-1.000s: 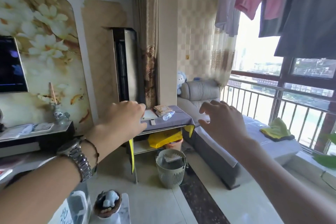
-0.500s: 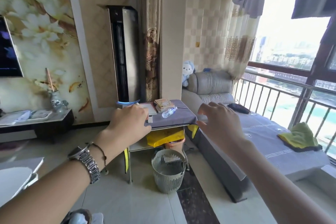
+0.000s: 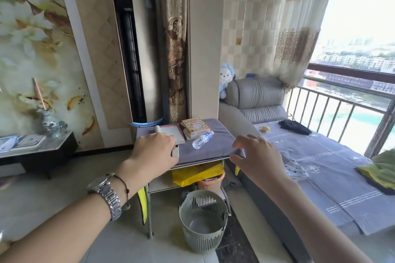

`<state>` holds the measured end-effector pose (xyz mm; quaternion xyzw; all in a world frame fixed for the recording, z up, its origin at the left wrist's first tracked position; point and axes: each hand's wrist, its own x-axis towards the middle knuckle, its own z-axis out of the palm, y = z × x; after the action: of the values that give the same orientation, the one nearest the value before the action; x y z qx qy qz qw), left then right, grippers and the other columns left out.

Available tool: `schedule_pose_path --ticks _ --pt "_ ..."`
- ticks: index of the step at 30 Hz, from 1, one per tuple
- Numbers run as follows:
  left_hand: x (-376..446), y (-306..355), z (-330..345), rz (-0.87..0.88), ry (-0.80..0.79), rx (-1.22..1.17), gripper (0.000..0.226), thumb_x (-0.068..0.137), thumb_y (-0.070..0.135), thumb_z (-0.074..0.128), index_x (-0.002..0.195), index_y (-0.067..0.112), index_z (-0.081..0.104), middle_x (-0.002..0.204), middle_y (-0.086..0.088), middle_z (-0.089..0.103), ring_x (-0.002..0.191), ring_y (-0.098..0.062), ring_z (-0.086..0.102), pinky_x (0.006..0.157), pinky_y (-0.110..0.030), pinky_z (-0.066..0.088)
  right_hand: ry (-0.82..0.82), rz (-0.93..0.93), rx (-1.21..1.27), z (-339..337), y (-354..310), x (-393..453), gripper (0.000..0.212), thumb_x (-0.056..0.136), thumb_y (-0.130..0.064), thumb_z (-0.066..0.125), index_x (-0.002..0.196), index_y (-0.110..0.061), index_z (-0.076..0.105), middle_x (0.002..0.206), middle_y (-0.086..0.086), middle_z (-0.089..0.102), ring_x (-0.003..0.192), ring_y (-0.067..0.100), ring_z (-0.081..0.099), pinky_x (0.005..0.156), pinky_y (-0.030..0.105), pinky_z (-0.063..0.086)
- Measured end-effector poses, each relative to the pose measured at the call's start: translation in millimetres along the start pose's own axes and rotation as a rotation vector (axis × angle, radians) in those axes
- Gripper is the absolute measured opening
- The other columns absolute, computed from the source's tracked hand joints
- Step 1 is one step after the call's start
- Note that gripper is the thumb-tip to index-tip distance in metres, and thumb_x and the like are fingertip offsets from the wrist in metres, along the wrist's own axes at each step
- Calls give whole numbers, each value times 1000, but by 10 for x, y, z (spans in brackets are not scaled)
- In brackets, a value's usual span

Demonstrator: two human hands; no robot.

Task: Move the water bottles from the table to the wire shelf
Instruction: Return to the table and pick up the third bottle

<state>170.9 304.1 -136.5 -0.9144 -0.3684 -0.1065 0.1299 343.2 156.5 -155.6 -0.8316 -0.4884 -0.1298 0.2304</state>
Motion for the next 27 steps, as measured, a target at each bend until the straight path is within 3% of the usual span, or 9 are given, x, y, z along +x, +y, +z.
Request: schedule_pose_path --ticks 6,9,21,27 --pt "1086 -80 499 74 -66 -21 32 88 40 54 114 22 59 121 -1 63 113 -24 58 82 -32 42 -13 82 -1 501 257 840 21 83 -26 61 103 -25 64 107 -5 68 97 19 62 77 31 50" --pt "1521 -44 810 95 -92 -47 30 87 42 56 111 23 60 116 -1 66 109 -23 61 75 -30 38 -36 93 -19 781 440 1226 21 84 -28 61 104 -25 63 108 -5 67 99 18 62 78 32 52" --pt "3179 49 1852 -18 -203 -109 28 89 37 54 111 23 60 115 0 66 106 -23 61 75 -30 36 -186 68 -8 2012 1295 2884 24 84 -30 61 107 -25 61 112 -5 64 104 20 58 69 27 34" --pt "3750 -11 2372 -49 -247 -181 24 89 36 54 108 22 60 112 1 66 103 -24 61 73 -30 36 -246 89 24 2559 1488 3438 23 83 -30 60 105 -25 61 108 -6 65 102 19 59 70 30 41"
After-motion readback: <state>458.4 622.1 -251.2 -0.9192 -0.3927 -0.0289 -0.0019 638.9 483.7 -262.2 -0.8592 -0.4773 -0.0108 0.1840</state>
